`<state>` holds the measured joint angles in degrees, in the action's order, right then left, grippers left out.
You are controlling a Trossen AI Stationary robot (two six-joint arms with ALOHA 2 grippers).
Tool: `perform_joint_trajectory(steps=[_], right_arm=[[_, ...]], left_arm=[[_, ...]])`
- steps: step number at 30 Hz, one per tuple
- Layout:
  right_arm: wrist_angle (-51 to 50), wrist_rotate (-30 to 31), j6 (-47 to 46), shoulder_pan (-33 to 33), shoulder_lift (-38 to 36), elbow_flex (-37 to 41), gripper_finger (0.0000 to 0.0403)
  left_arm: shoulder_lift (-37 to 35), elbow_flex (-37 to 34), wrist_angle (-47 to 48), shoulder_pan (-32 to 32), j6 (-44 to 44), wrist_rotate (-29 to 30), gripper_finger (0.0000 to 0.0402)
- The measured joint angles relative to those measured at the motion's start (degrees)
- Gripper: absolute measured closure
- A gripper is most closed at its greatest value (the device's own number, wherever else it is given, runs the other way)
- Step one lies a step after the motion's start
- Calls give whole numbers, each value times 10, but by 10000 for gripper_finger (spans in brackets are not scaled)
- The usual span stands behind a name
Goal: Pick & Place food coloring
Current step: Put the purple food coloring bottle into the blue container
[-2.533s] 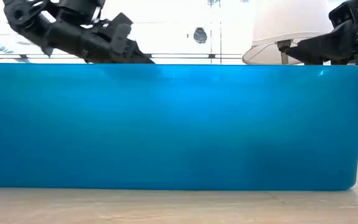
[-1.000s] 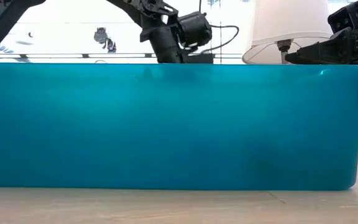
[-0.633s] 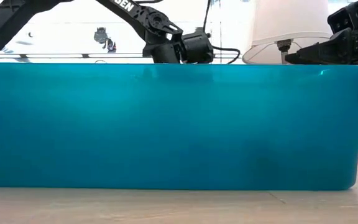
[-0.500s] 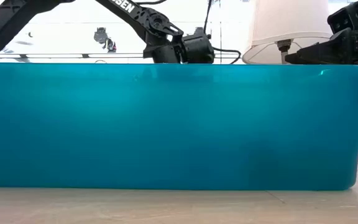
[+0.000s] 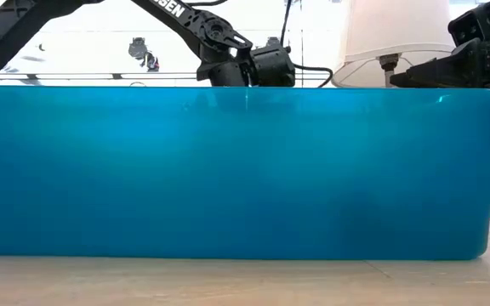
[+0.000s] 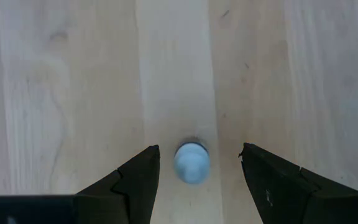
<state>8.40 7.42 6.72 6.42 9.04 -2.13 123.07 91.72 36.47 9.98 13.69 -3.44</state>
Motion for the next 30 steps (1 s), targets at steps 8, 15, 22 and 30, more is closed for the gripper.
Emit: perform_joint_trajectory(steps=[8,15,22,30], right_arm=[[0,0,0,0,0,0,241],[0,0,0,0,0,0,242],[0,0,0,0,0,0,243],[0,0,0,0,0,0,242]], left_arm=[[0,0,1,0,-3,0,203],[0,0,-2,0,-4,0,292],[0,0,-2,0,-4,1,338],[-27,12,51,-18,2,71,338]])
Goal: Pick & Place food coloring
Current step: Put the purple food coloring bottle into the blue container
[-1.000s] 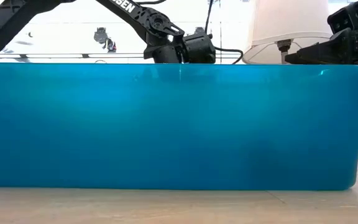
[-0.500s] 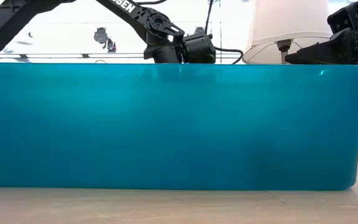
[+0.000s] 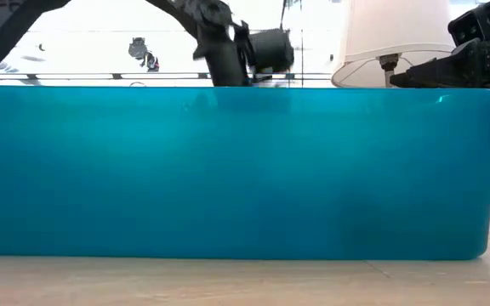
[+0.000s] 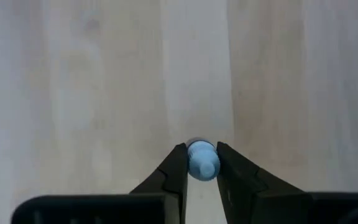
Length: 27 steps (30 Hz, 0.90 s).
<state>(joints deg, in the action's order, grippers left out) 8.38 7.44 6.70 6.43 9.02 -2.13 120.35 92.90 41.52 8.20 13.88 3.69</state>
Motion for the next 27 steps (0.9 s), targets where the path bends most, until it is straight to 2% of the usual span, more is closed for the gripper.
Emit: perform_joint_trajectory(steps=[6,10,13,21,24,27], right_arm=[[0,0,0,0,0,0,241],[0,0,0,0,0,0,242],[0,0,0,0,1,0,243],[0,0,0,0,2,0,243],[1,0,0,0,2,0,243],[3,0,0,0,3,0,241]], left_arm=[[-82,15,64,-57,-50,43,338],[-143,15,100,-125,-132,54,338],[-164,15,124,-190,-206,88,338],[-142,15,115,-355,-315,144,338],[-114,14,109,-392,-340,191,338],[-85,14,104,-414,-369,201,338]])
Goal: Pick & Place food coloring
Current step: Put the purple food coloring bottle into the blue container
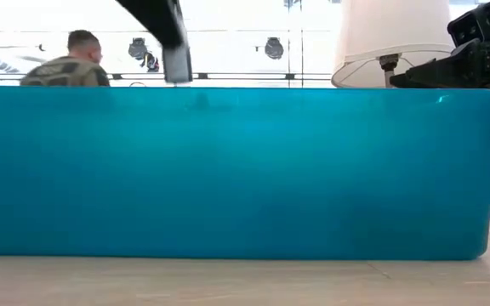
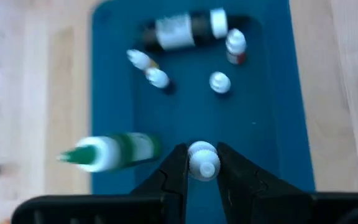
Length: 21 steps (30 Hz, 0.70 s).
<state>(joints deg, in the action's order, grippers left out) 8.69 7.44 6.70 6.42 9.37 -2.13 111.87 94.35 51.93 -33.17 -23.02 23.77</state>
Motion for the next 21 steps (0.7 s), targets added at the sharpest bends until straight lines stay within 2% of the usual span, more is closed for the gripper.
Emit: perform_joint_trajectory(steps=[5,9,14,21], right_arm=[[-2,0,0,0,4,0,243],[-3,0,0,0,4,0,241],[-2,0,0,0,4,0,243],[-3,0,0,0,7,0,241]], left_arm=[[55,0,-26,1,3,-1,338],[80,0,-44,28,17,-28,338],[87,0,-82,69,38,-83,338],[89,-6,-97,96,45,-116,338]])
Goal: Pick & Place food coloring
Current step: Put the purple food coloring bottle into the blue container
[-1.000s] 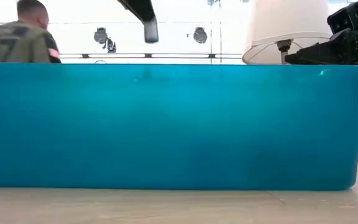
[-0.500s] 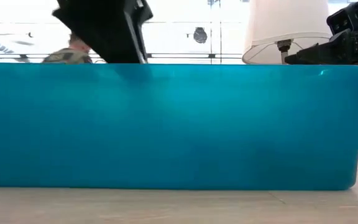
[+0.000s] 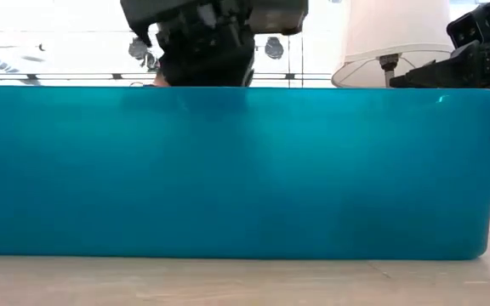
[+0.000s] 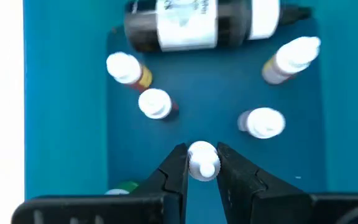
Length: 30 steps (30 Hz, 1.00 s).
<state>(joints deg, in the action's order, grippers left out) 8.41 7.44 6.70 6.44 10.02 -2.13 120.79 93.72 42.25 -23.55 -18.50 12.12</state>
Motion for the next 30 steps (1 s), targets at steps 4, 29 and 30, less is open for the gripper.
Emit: perform_joint_trajectory(steps=[4,29,30], right_arm=[[0,0,0,0,0,0,243],[0,0,0,0,0,0,241],[0,0,0,0,0,0,241]], left_arm=[[0,-18,-8,1,0,-2,338],[-9,-35,-40,2,8,-24,179],[-9,-30,-35,2,13,-26,175]])
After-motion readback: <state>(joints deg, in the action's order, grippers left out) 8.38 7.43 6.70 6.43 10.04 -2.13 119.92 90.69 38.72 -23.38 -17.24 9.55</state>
